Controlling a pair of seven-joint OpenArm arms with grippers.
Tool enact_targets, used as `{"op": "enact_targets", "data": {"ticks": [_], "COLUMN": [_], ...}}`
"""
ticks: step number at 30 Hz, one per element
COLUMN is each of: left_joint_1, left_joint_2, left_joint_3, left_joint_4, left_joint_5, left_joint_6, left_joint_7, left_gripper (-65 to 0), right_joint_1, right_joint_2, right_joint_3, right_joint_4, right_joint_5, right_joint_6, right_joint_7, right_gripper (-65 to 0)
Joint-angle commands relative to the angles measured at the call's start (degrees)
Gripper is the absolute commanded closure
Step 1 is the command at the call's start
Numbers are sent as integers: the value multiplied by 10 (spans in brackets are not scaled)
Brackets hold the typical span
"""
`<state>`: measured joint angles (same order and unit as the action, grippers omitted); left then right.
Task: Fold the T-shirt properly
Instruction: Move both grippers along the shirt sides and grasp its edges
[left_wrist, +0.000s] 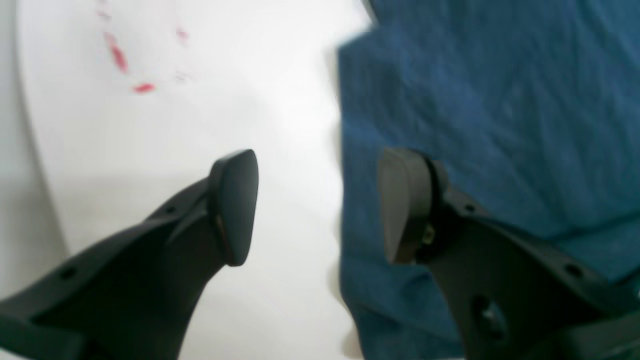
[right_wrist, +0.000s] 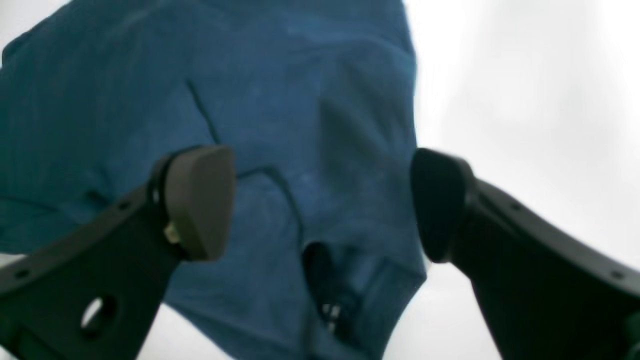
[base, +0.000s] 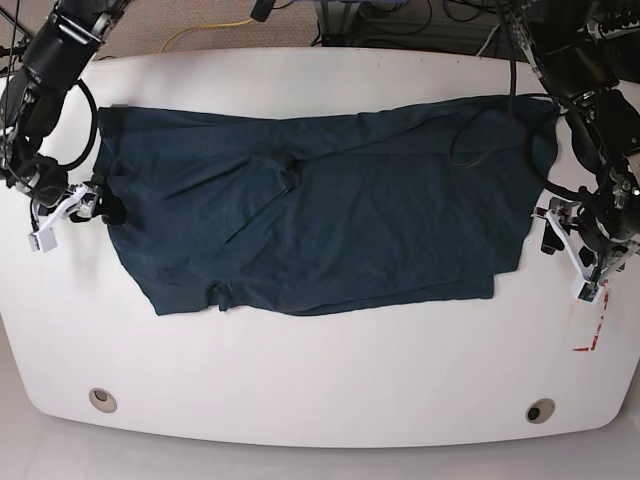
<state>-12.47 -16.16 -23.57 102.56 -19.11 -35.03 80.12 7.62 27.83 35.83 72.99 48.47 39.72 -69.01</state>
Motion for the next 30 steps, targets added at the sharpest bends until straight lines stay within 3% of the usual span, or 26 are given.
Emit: {"op": "enact_targets", "data": {"ticks": [1, 7, 16, 20, 30], "left_joint_1": [-26, -66, -66, -66, -77], "left_joint_2": [-8, -10, -12, -12, -11], "left_joint_3": [-1, -5, -6, -6, -4], "left_joint_4": [-10, -78, -95, -107, -175], "left_joint_5": [-3, -3, -2, -2, -2], "left_joint_6": [0, 1, 1, 1, 2], "left_joint_7": [-24, -52, -82, -90, -140], "left_gripper": [-353, -353, -353, -354, -358], "right_joint_1": [32, 101, 177, 192, 192], "right_joint_2": [18, 33, 30, 28, -12], "right_joint_3": [-24, -85, -92, -92, -92], "right_joint_4": [-38, -150, -285, -326, -336], "right_joint_5": [14, -81, -255, -275, -269], "right_joint_6": [3, 3, 3, 3, 3], "right_joint_7": [43, 132, 226, 250, 240], "right_gripper": [-525, -525, -525, -525, -523]}}
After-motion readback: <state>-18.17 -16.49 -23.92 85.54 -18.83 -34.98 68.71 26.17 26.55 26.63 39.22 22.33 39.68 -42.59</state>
